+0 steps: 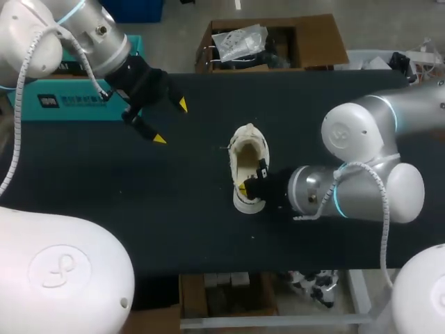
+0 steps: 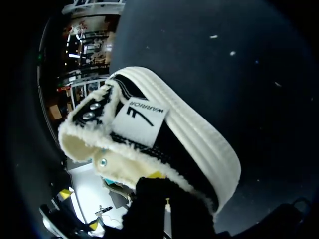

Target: Open the shoe tongue, take the insole out of the shoe, put the insole back into the shoe, and pack the shoe into the shoebox

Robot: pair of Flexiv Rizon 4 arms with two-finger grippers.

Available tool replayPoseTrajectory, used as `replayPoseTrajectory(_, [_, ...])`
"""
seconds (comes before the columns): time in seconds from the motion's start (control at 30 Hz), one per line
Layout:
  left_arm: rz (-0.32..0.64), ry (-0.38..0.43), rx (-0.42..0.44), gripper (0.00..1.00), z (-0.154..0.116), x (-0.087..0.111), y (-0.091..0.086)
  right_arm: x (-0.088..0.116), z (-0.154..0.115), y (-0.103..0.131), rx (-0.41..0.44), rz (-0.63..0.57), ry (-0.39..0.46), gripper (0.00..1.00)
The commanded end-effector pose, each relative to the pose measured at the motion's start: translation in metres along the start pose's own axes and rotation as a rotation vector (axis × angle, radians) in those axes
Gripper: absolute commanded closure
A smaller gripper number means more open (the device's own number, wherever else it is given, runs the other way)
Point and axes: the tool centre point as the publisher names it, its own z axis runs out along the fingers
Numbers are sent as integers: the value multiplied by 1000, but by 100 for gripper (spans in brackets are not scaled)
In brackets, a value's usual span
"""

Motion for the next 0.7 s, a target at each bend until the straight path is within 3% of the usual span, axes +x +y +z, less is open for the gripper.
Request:
replayPoseTrajectory(0.03, [-1,0,-2,0,0,0,-1,-4,9,-1,-35,-2,-23,100])
replayPoseTrajectory(0.23, [-1,0,-2,0,0,0,-1,14,-19,4,-32,-12,51,100])
replayPoseTrajectory(0.43, [-1,0,-2,0,0,0,-1,33,-47,9,77,-40,171,100])
replayPoseTrajectory(0.5, [-1,0,-2,0,0,0,-1,38,-53,11,71,-72,171,100])
replayPoseTrajectory(0.63, [-10,16,-5,0,-1,1,-1,49,-66,12,154,-120,191,100])
replayPoseTrajectory(0.7, [-72,42,-16,0,0,2,-3,53,-71,12,190,-149,188,100])
